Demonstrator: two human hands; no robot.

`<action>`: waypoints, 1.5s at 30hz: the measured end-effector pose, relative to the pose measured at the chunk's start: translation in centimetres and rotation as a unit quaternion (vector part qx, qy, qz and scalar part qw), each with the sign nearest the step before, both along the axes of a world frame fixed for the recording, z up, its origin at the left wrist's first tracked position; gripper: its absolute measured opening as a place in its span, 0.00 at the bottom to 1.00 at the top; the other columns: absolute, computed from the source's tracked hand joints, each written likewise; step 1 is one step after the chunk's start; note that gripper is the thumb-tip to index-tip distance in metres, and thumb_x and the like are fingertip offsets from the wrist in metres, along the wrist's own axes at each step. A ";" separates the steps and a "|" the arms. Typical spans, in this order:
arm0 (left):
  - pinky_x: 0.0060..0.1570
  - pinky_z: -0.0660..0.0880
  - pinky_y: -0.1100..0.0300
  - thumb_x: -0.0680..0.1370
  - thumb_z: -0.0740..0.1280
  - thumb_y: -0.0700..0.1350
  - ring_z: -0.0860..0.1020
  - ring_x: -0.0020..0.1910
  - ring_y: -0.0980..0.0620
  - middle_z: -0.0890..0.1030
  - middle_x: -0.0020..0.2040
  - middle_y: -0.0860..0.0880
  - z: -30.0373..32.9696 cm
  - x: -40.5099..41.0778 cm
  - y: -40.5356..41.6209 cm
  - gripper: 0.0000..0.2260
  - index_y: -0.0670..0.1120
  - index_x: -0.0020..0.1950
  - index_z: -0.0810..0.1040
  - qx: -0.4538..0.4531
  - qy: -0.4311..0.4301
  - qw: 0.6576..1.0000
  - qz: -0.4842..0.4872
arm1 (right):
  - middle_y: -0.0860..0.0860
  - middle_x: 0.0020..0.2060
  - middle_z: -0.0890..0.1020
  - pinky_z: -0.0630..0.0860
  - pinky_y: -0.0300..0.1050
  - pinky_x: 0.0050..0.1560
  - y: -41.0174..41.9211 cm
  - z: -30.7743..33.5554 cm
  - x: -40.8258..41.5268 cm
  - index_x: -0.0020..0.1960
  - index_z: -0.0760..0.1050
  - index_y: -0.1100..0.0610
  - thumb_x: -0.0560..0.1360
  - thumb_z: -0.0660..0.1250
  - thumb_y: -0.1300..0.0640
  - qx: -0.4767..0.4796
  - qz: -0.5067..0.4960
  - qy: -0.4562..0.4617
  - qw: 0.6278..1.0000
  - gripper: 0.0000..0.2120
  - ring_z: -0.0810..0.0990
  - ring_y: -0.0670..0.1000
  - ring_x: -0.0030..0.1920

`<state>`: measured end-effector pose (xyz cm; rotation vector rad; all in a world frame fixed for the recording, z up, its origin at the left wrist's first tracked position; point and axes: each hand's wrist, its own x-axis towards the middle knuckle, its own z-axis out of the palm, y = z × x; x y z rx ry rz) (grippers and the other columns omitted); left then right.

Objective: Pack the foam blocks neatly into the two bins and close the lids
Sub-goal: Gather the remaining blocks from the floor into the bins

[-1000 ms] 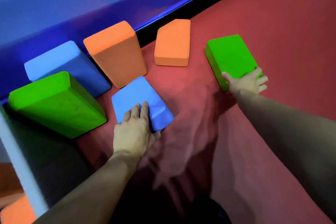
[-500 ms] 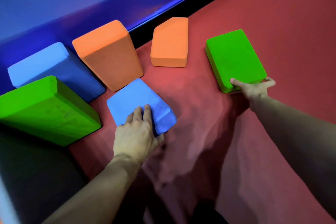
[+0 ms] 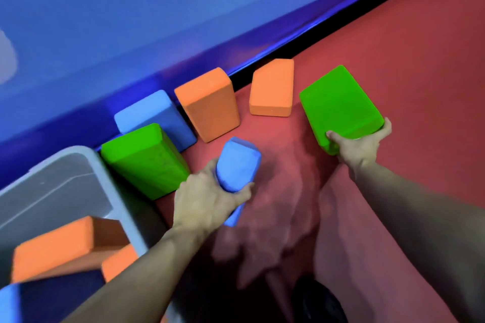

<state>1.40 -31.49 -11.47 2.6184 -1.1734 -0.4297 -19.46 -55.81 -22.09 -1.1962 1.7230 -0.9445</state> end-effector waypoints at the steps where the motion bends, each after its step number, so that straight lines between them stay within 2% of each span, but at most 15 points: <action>1: 0.42 0.75 0.53 0.66 0.69 0.73 0.81 0.49 0.39 0.84 0.45 0.47 1.8 0.0 1.0 0.29 0.53 0.56 0.76 -0.020 0.009 1.000 0.001 | 0.62 0.66 0.71 0.67 0.54 0.71 1.5 1.9 0.4 0.79 0.48 0.50 0.58 0.85 0.53 -0.008 0.008 -0.007 1.000 0.61 0.72 0.60 0.67; 4: 0.44 0.78 0.49 0.63 0.66 0.76 0.82 0.48 0.40 0.84 0.45 0.48 7.7 0.2 4.6 0.32 0.53 0.54 0.77 -0.078 0.020 0.997 0.012 | 0.62 0.67 0.70 0.65 0.51 0.71 6.5 7.6 1.8 0.79 0.50 0.52 0.60 0.85 0.57 -0.037 0.057 -0.007 0.998 0.60 0.70 0.60 0.68; 7: 0.45 0.77 0.51 0.64 0.68 0.74 0.81 0.47 0.42 0.83 0.44 0.51 13.9 1.0 8.9 0.28 0.53 0.51 0.75 -0.126 0.016 0.991 0.043 | 0.63 0.68 0.69 0.65 0.52 0.71 11.9 14.0 2.9 0.79 0.49 0.52 0.60 0.85 0.56 -0.074 0.117 -0.006 0.990 0.60 0.68 0.61 0.69; 10: 0.45 0.77 0.50 0.65 0.66 0.73 0.80 0.47 0.43 0.83 0.46 0.50 19.3 2.3 14.5 0.28 0.53 0.51 0.75 -0.149 -0.015 0.986 0.075 | 0.63 0.71 0.66 0.62 0.48 0.71 17.4 19.9 3.9 0.80 0.50 0.52 0.61 0.85 0.57 -0.100 0.176 -0.003 0.979 0.59 0.67 0.60 0.71; 13: 0.43 0.74 0.51 0.68 0.69 0.71 0.79 0.45 0.44 0.82 0.44 0.50 23.3 3.8 21.1 0.25 0.50 0.50 0.75 -0.158 -0.034 0.980 0.112 | 0.61 0.72 0.66 0.62 0.44 0.70 23.5 23.8 4.4 0.80 0.51 0.52 0.60 0.85 0.56 -0.126 0.229 0.005 0.965 0.59 0.67 0.58 0.71; 17: 0.42 0.71 0.53 0.70 0.70 0.69 0.78 0.44 0.46 0.80 0.42 0.53 25.6 5.1 29.7 0.24 0.50 0.50 0.76 -0.158 -0.041 0.970 0.180 | 0.60 0.73 0.65 0.62 0.46 0.71 31.3 26.8 5.3 0.80 0.50 0.52 0.61 0.85 0.55 -0.132 0.307 0.012 0.942 0.59 0.67 0.58 0.72; 20: 0.44 0.77 0.52 0.67 0.67 0.73 0.80 0.44 0.48 0.81 0.41 0.55 25.2 5.9 35.1 0.26 0.51 0.47 0.76 -0.171 -0.022 0.955 0.241 | 0.59 0.71 0.66 0.65 0.52 0.72 36.1 28.4 6.1 0.80 0.47 0.44 0.61 0.84 0.50 -0.106 0.390 0.044 0.914 0.60 0.68 0.59 0.72; 22: 0.42 0.76 0.53 0.66 0.65 0.74 0.80 0.43 0.49 0.82 0.42 0.55 24.8 6.4 38.0 0.27 0.52 0.47 0.76 -0.176 -0.011 0.945 0.277 | 0.56 0.68 0.67 0.68 0.57 0.70 38.8 29.0 7.0 0.79 0.44 0.37 0.62 0.82 0.44 -0.095 0.452 0.073 0.884 0.60 0.70 0.59 0.70; 24: 0.40 0.73 0.54 0.65 0.64 0.75 0.80 0.43 0.48 0.82 0.43 0.54 24.4 7.1 40.3 0.29 0.51 0.48 0.77 -0.187 -0.005 0.934 0.305 | 0.53 0.64 0.69 0.70 0.59 0.67 41.2 29.3 8.1 0.77 0.41 0.31 0.61 0.79 0.39 -0.095 0.511 0.118 0.846 0.58 0.72 0.60 0.69; 27: 0.40 0.75 0.53 0.66 0.65 0.75 0.81 0.43 0.48 0.82 0.43 0.54 23.7 8.1 42.7 0.29 0.51 0.50 0.76 -0.213 0.018 0.918 0.334 | 0.51 0.63 0.68 0.72 0.57 0.64 44.3 28.9 10.4 0.76 0.38 0.31 0.62 0.76 0.35 -0.080 0.569 0.195 0.795 0.58 0.71 0.59 0.68; 33: 0.42 0.78 0.53 0.67 0.69 0.73 0.81 0.44 0.53 0.82 0.45 0.56 20.6 10.1 44.5 0.27 0.52 0.52 0.77 -0.259 0.058 0.902 0.341 | 0.57 0.67 0.66 0.68 0.53 0.69 48.3 23.7 15.0 0.79 0.39 0.37 0.63 0.75 0.34 -0.036 0.610 0.277 0.742 0.58 0.67 0.61 0.71; 36: 0.44 0.79 0.53 0.69 0.72 0.69 0.82 0.45 0.55 0.83 0.46 0.57 18.3 10.9 44.5 0.23 0.54 0.52 0.78 -0.283 0.080 0.893 0.340 | 0.57 0.65 0.69 0.71 0.54 0.66 49.6 20.0 16.9 0.80 0.45 0.39 0.64 0.75 0.35 -0.014 0.608 0.315 0.728 0.55 0.70 0.61 0.69; 40: 0.44 0.77 0.55 0.71 0.75 0.64 0.81 0.46 0.55 0.82 0.47 0.57 15.7 11.8 44.2 0.20 0.52 0.54 0.78 -0.295 0.094 0.880 0.359 | 0.54 0.64 0.69 0.72 0.51 0.66 50.3 16.2 18.3 0.73 0.65 0.48 0.70 0.74 0.38 0.056 0.622 0.332 0.707 0.37 0.75 0.59 0.66; 42: 0.48 0.79 0.52 0.71 0.75 0.64 0.82 0.47 0.53 0.83 0.47 0.57 14.5 12.5 44.0 0.21 0.52 0.55 0.78 -0.309 0.105 0.865 0.382 | 0.55 0.65 0.69 0.72 0.51 0.66 50.2 15.2 18.5 0.71 0.68 0.51 0.72 0.73 0.39 0.059 0.630 0.339 0.696 0.33 0.75 0.59 0.66; 45: 0.53 0.81 0.47 0.68 0.74 0.67 0.82 0.49 0.54 0.83 0.50 0.57 13.3 13.4 43.7 0.25 0.53 0.57 0.77 -0.347 0.137 0.829 0.416 | 0.54 0.64 0.71 0.71 0.49 0.66 49.4 14.5 18.9 0.70 0.70 0.51 0.75 0.71 0.42 0.043 0.627 0.322 0.708 0.27 0.76 0.58 0.64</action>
